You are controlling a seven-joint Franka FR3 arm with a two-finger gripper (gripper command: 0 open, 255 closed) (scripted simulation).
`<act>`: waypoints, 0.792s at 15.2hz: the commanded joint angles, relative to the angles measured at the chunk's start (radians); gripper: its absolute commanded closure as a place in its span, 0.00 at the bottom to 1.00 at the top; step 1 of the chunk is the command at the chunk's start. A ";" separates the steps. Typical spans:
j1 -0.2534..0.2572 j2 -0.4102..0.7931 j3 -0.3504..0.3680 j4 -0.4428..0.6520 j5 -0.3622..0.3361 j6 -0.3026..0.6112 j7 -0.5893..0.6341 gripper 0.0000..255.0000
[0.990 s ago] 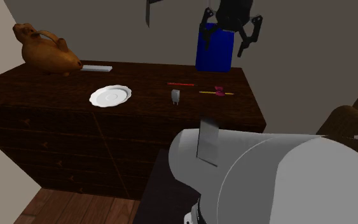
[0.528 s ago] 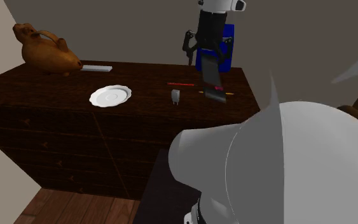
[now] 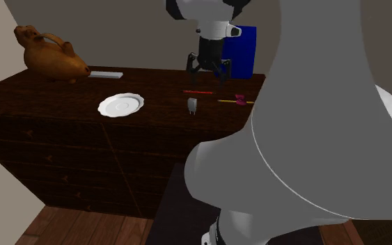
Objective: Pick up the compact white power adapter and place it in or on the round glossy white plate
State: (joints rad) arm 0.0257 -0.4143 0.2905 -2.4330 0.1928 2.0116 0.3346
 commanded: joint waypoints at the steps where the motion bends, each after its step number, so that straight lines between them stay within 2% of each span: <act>1: -0.001 0.076 0.035 0.015 -0.009 0.064 0.045 0.00; 5: -0.006 0.231 0.093 0.063 -0.057 0.168 0.141 0.00; 9: -0.005 0.394 0.131 0.131 -0.140 0.251 0.251 0.00; 12: -0.002 0.421 0.130 0.114 -0.153 0.293 0.260 0.00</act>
State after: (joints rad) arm 0.0199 -0.0097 0.4162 -2.3182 0.0479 2.2880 0.5805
